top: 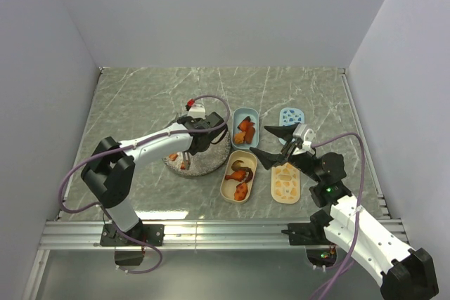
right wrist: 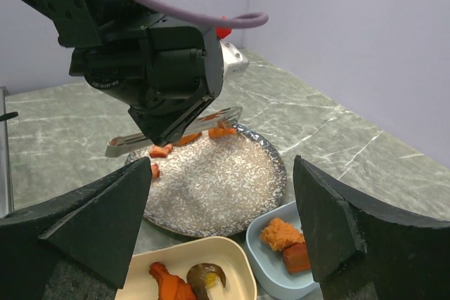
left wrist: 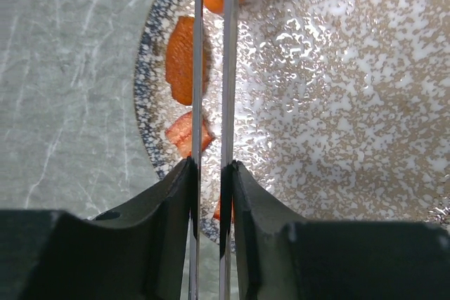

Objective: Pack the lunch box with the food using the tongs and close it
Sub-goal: Pick up the food using the clamp

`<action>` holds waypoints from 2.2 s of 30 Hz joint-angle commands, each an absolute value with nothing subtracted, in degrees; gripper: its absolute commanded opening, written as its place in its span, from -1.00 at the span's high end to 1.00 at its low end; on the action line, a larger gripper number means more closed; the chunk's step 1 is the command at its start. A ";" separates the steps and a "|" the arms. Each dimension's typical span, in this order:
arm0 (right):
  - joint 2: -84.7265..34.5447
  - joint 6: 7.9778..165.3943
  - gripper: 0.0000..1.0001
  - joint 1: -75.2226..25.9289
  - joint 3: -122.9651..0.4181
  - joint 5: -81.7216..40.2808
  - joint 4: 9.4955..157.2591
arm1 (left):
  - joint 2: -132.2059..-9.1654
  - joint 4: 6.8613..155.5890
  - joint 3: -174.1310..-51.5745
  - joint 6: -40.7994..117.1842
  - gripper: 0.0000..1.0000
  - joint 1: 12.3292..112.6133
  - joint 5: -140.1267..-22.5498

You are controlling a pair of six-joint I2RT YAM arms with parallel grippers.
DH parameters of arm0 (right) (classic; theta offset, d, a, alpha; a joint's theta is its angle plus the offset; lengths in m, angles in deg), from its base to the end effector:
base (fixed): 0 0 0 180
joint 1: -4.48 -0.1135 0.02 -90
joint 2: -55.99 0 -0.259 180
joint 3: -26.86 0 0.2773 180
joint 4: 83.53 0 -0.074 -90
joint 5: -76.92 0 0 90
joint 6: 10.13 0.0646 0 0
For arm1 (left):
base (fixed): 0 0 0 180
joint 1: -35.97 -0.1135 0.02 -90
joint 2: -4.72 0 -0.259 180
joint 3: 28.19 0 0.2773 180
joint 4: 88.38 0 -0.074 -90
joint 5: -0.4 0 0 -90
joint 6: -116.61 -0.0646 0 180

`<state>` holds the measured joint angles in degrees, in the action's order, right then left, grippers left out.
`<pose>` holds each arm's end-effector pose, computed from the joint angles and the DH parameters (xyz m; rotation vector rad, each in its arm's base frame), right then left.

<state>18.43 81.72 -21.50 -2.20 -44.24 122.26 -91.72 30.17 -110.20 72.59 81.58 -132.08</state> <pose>0.1763 0.1231 0.2688 -0.7329 1.1367 0.7555 0.2741 -0.2176 0.1838 -0.1238 2.4100 0.4392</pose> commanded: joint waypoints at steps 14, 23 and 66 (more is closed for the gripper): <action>18.37 81.45 -0.76 -21.36 -2.60 -44.63 123.79 | -85.19 26.21 -114.34 72.40 0.39 83.08 -135.22; 18.46 81.54 -0.76 -21.36 -2.60 -44.98 123.61 | -85.02 25.07 -110.56 76.09 -0.15 84.22 -134.42; 18.55 81.54 -0.76 -21.36 -2.07 -46.83 124.23 | -84.40 31.22 -105.81 76.27 -0.09 85.37 -131.88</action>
<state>18.30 81.72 -21.50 -2.17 -46.14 122.23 -86.59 30.52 -106.64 75.43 85.86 -130.59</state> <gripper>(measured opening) 0.882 0.553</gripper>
